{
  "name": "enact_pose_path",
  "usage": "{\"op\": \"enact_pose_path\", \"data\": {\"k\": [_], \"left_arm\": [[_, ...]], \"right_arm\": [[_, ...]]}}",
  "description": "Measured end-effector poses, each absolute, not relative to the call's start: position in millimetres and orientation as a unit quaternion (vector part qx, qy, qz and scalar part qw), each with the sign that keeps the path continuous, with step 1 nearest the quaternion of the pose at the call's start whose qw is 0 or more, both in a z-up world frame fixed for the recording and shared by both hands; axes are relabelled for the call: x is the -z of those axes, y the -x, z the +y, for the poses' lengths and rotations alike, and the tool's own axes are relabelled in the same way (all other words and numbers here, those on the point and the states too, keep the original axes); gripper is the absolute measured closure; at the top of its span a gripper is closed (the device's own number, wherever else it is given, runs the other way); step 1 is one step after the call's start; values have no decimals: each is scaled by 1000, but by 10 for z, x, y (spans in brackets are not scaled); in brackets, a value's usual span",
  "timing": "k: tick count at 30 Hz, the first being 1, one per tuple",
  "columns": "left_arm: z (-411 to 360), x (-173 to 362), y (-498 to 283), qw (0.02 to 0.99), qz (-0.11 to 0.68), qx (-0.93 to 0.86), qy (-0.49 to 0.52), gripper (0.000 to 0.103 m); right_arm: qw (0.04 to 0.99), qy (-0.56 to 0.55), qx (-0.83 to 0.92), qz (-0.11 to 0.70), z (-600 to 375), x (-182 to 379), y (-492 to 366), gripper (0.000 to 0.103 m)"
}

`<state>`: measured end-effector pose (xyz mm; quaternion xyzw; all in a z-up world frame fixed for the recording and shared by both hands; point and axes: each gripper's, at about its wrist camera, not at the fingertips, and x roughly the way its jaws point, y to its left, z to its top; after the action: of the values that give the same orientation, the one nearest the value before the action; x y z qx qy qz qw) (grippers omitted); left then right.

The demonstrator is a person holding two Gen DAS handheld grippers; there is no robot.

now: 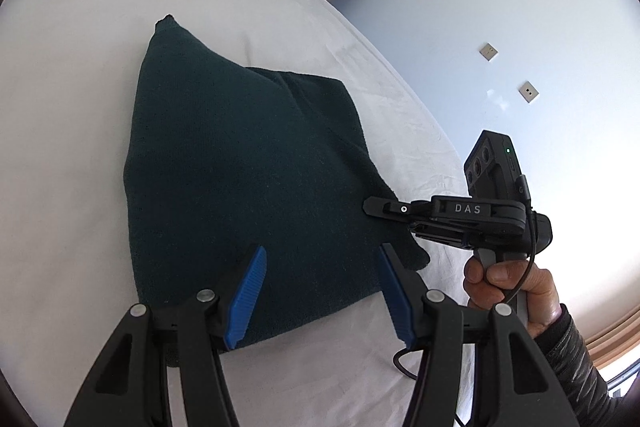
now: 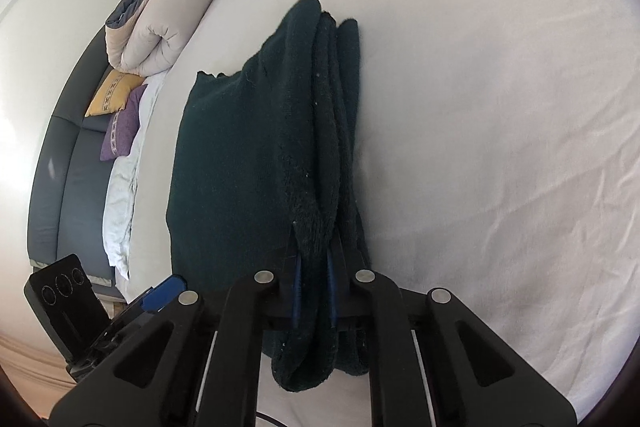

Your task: Fold small clothes

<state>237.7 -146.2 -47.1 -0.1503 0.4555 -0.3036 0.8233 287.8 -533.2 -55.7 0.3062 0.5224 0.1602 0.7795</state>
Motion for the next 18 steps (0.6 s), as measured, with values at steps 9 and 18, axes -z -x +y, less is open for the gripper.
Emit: {"op": "enact_pose_path", "data": {"k": [9, 18], "left_arm": [[-1362, 337, -2485, 834, 444, 294, 144, 44], [-1237, 96, -2886, 861, 412, 278, 112, 44]], "right_arm": [[759, -407, -181, 475, -5602, 993, -2832, 98], [752, -438, -185, 456, -5747, 948, -2676, 93]]}}
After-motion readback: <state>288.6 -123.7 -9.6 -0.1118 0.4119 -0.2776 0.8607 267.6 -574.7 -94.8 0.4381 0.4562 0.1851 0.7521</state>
